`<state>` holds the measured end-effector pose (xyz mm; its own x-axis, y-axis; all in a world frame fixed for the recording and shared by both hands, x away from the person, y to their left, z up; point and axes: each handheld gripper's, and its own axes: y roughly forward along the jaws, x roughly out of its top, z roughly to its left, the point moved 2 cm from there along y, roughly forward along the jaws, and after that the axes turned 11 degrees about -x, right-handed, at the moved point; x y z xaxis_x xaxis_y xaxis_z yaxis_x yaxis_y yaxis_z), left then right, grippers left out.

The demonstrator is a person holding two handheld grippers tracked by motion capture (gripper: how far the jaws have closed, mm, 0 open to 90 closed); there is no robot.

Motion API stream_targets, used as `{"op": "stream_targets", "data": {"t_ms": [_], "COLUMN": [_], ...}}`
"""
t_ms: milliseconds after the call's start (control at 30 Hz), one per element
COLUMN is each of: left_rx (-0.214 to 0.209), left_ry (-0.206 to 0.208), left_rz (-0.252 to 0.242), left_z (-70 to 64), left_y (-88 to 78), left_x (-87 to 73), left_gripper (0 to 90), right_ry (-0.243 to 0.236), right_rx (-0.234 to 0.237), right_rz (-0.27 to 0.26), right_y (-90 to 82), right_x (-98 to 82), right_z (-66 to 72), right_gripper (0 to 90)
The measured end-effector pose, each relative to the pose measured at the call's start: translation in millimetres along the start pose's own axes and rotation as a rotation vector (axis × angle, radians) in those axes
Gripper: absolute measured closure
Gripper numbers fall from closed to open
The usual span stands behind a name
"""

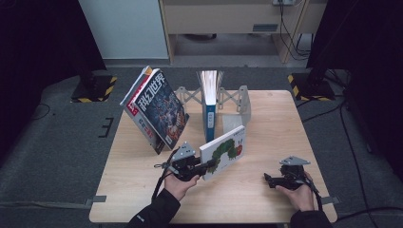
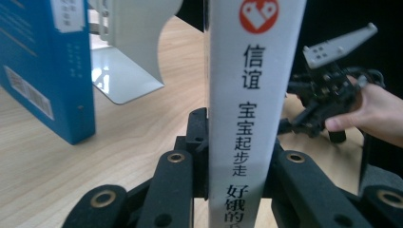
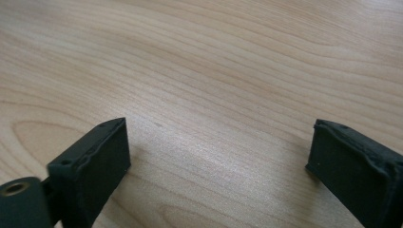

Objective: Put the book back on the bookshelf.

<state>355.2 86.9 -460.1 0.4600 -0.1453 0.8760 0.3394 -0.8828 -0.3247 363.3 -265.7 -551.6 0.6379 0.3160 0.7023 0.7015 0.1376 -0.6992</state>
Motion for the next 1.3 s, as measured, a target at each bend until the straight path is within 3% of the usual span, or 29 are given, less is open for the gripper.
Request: {"op": "stream_targets", "data": {"t_ms": [167,333,567,767,967,1233,1300], "left_rx": [0.043,0.058,0.123,0.179,0.21,0.24,0.264], "left_ry": [-0.004,-0.007,0.043,0.049,0.047,0.056,0.062], "left_rz": [-0.017,-0.038,-0.046,-0.062,-0.092,-0.126,-0.134], "left_z": [6.2,7.8,7.2,13.4,22.7,27.5,29.7], "left_y": [5.7,15.0,36.2,42.6,44.5,59.2,62.4], "left_x": [7.7,17.1,26.8,29.1,31.0,29.2,28.2], "left_gripper": [74.5,74.5,74.5,74.5,74.5,74.5,74.5], "right_ry": [0.012,0.012,0.012,0.012,0.012,0.012,0.012], "right_rx": [-0.005,-0.005,-0.004,-0.005,-0.005,-0.005,-0.005], "right_rz": [-0.011,-0.01,-0.009,-0.01,-0.01,-0.01,-0.01], "right_y": [1.0,1.0,0.9,1.1,1.1,1.1,1.1], "right_x": [-1.2,-1.2,-1.2,-1.2,-1.2,-1.2,-1.2], "right_z": [0.4,0.4,0.3,0.3,0.3,0.3,0.3], "right_gripper": [3.3,3.2,3.2,3.1,3.2,3.1,3.1]}}
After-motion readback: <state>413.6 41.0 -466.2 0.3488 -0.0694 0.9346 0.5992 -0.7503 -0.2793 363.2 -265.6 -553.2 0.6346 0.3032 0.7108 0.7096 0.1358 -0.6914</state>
